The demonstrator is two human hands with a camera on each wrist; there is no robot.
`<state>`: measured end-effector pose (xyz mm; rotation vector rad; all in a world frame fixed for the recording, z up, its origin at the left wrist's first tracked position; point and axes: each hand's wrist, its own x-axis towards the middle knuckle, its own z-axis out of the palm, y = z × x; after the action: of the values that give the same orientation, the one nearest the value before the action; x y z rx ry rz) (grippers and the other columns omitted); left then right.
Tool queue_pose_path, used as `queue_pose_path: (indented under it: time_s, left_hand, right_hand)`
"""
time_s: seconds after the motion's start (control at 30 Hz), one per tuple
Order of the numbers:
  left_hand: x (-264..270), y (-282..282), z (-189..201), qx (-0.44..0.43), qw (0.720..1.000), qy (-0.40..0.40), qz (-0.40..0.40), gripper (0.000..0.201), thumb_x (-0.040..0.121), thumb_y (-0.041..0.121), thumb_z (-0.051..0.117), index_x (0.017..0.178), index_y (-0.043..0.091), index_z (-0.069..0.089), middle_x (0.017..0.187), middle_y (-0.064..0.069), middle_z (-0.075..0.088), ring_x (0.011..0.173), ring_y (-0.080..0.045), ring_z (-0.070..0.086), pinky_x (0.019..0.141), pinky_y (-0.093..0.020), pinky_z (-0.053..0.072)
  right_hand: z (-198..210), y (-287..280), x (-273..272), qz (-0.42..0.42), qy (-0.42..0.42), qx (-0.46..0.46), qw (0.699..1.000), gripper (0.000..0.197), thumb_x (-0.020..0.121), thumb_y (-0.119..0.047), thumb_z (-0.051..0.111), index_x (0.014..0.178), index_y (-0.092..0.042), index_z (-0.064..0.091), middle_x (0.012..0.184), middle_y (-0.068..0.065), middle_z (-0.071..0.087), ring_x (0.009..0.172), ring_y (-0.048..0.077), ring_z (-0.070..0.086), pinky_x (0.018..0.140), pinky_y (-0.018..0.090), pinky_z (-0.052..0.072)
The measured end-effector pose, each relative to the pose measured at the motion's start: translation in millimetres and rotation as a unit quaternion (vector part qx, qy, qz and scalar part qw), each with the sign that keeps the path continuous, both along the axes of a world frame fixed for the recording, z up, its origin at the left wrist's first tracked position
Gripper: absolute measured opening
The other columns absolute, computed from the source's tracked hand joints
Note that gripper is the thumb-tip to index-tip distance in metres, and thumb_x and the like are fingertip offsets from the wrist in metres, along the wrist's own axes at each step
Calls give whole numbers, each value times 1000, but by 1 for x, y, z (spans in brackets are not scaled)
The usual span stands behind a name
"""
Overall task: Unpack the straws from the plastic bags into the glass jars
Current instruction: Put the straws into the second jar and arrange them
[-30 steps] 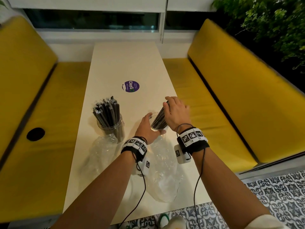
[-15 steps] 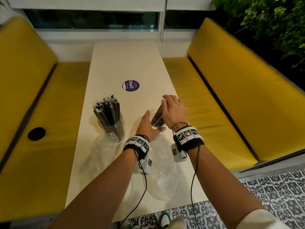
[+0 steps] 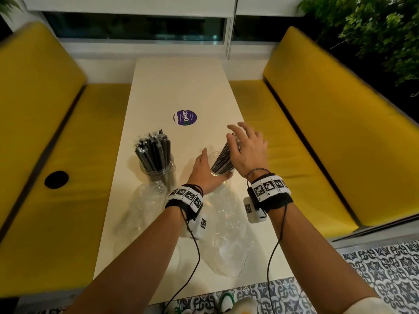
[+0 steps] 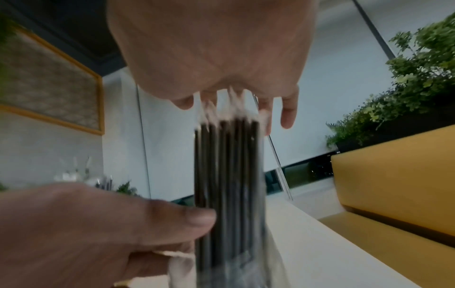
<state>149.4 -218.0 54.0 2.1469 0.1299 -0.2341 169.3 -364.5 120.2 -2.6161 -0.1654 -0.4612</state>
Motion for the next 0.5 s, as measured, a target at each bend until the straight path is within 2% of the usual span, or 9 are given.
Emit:
queue_pose_path:
  time_s: [0.07, 0.13, 0.23, 0.27, 0.3, 0.33, 0.4, 0.43, 0.5]
  left_hand:
    - [-8, 9, 17, -2, 999, -39, 6, 112, 84, 56, 82, 168, 19, 18, 171, -7, 29, 156, -24, 34, 125, -46, 36]
    - [-15, 20, 41, -34, 993, -109, 34, 82, 91, 45, 79, 159, 19, 40, 156, -3, 50, 137, -18, 55, 114, -43, 50]
    - [-22, 46, 81, -97, 967, -217, 89, 33, 99, 26, 73, 130, 19, 66, 117, 6, 73, 100, -8, 70, 87, -30, 59]
    - [-25, 57, 94, -100, 957, -247, 113, 22, 100, 21, 70, 122, 20, 70, 109, 7, 76, 95, -6, 71, 83, -27, 58]
    - [-27, 70, 103, -101, 947, -269, 143, 17, 101, 16, 67, 117, 22, 71, 104, 8, 77, 92, -3, 71, 81, -22, 57]
    - [-28, 83, 111, -99, 936, -288, 179, 20, 101, 10, 64, 115, 22, 71, 102, 8, 77, 89, 2, 69, 78, -16, 55]
    - [-26, 114, 111, -92, 918, -295, 250, 35, 96, -4, 58, 119, 20, 69, 105, 8, 74, 88, 3, 64, 73, -12, 51]
    - [-24, 130, 106, -96, 914, -279, 278, 44, 92, -9, 57, 125, 20, 66, 112, 7, 71, 93, -1, 62, 75, -15, 52]
    - [-21, 162, 91, -104, 932, -203, 281, 62, 88, -12, 60, 142, 19, 55, 132, 2, 63, 114, -12, 59, 91, -24, 52]
  right_hand:
    - [23, 3, -4, -9, -47, 16, 999, 40, 105, -48, 41, 134, -32, 61, 143, 0, 57, 129, 25, 49, 102, 48, 41]
    - [48, 11, -6, -3, -109, 62, 992, 33, 101, -38, 48, 125, -25, 66, 129, 2, 60, 118, 25, 52, 95, 44, 44]
    - [78, 33, -10, 44, -167, 141, 975, 21, 96, -20, 54, 109, -18, 70, 108, -3, 63, 97, 18, 57, 82, 23, 43]
    - [84, 44, -11, 72, -163, 166, 970, 19, 96, -15, 55, 104, -17, 71, 103, -6, 65, 90, 16, 59, 77, 15, 41]
    - [88, 55, -11, 102, -146, 186, 966, 18, 95, -10, 56, 100, -15, 72, 98, -5, 67, 85, 14, 60, 73, 11, 40]
    - [89, 68, -12, 132, -119, 196, 964, 18, 94, -7, 56, 97, -15, 72, 95, -4, 69, 81, 14, 61, 71, 12, 42]
    - [80, 95, -12, 184, -69, 162, 967, 18, 92, -8, 57, 95, -18, 72, 92, -3, 70, 82, 17, 62, 75, 30, 51]
    - [72, 108, -12, 202, -53, 123, 970, 18, 90, -12, 58, 97, -21, 72, 93, -3, 69, 87, 20, 61, 80, 40, 52]
    - [54, 133, -13, 225, -26, 31, 974, 22, 87, -27, 59, 106, -25, 70, 102, -2, 66, 100, 26, 56, 87, 50, 48]
